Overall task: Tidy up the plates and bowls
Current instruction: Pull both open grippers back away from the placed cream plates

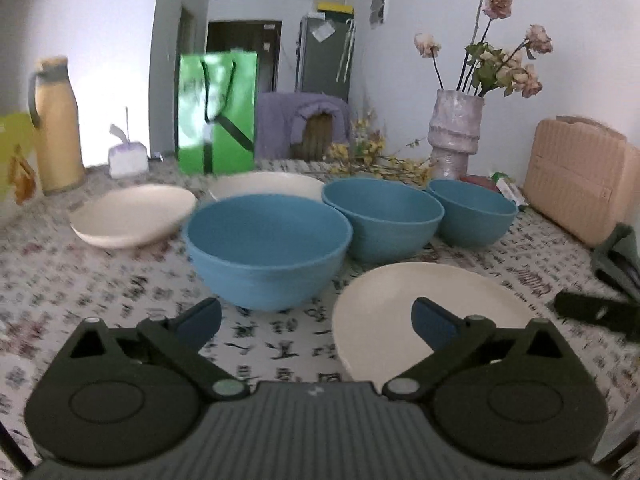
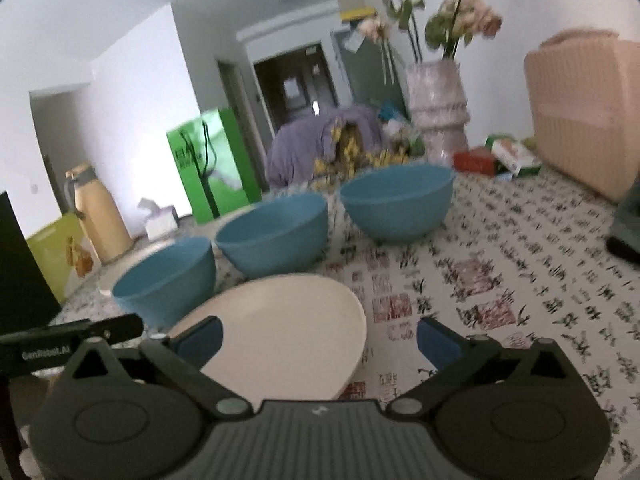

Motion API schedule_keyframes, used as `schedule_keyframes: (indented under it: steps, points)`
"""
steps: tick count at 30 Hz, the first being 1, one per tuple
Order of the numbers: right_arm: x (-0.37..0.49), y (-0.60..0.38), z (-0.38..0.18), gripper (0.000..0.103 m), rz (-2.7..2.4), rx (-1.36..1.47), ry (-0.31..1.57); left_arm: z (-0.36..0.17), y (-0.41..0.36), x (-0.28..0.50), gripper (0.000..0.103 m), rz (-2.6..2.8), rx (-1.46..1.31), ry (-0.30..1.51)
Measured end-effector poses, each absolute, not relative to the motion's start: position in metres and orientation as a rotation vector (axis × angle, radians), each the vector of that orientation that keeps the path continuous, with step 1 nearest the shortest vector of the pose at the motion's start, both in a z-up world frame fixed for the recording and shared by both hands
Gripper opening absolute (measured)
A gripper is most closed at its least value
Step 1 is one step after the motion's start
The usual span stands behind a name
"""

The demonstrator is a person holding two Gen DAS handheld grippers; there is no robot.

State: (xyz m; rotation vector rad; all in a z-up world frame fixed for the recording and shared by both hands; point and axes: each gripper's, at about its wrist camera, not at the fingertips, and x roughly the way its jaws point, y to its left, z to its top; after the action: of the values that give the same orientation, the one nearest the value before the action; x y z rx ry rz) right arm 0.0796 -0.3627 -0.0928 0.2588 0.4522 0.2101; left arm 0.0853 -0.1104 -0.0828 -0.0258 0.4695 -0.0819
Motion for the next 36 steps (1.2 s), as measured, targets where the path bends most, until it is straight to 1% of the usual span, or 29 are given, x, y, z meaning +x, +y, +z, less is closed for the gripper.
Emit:
schedule_keyframes:
  steps: [6, 10, 17, 25, 36]
  points:
    - [0.056, -0.358, -0.082, 0.103, 0.258, 0.272, 0.415, -0.080, -0.101, 0.069, 0.103, -0.099, -0.009, 0.481]
    - [0.047, -0.348, -0.082, 0.103, 0.283, 0.295, 0.423, -0.078, -0.096, 0.053, 0.103, -0.109, -0.001, 0.465]
    - [0.030, -0.308, -0.081, 0.103, 0.201, 0.173, 0.406, -0.076, -0.081, 0.034, 0.103, -0.110, 0.001, 0.471]
    - [0.026, -0.280, -0.071, 0.103, 0.187, 0.136, 0.435, -0.074, -0.053, 0.017, 0.103, -0.089, 0.000, 0.504]
    - [0.032, -0.254, -0.064, 0.103, 0.231, 0.131, 0.451, -0.064, -0.019, 0.012, 0.103, -0.063, -0.011, 0.489]
